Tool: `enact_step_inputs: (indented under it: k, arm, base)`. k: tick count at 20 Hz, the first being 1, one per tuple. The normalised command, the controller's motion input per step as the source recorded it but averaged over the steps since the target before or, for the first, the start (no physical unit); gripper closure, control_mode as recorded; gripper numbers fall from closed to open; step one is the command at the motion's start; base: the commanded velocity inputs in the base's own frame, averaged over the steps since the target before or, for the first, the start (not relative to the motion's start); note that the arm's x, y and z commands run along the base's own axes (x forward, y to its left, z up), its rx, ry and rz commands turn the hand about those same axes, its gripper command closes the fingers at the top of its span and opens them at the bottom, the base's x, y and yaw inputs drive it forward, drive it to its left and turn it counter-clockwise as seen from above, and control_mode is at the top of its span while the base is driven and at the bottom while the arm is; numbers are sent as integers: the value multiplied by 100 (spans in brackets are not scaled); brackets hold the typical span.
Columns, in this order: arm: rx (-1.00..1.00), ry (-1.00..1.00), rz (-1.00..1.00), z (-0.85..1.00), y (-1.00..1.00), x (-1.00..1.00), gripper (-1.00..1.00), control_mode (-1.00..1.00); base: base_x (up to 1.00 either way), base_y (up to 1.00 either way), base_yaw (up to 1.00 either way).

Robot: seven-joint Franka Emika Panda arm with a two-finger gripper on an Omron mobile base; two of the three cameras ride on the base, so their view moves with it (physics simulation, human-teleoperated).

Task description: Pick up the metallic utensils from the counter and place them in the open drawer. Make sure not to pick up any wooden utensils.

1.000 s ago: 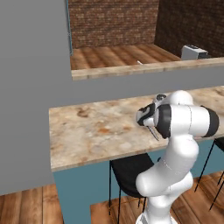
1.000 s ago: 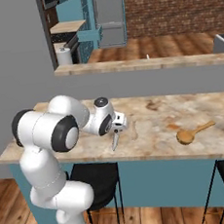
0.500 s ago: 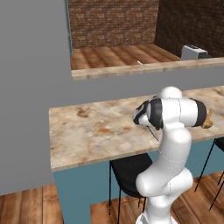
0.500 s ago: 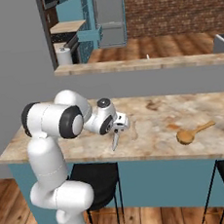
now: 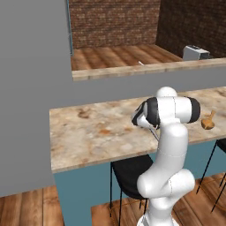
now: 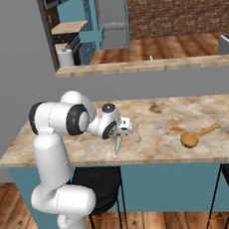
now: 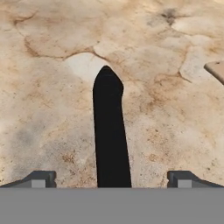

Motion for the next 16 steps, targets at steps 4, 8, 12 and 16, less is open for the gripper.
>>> enact_step_inputs:
  k: [4, 8, 12, 16]
  arm:
    - [0, 0, 0, -44, -1, 13, 100, -100]
    - [0, 0, 0, -23, 0, 9, 100, -100]
    - [0, 0, 0, 0, 0, 1, 100, -100]
    - [0, 0, 0, 0, 0, 0, 100, -100]
  base:
    - [0, 0, 0]
    - [0, 0, 0]
    - [0, 0, 0]
    - [0, 0, 0]
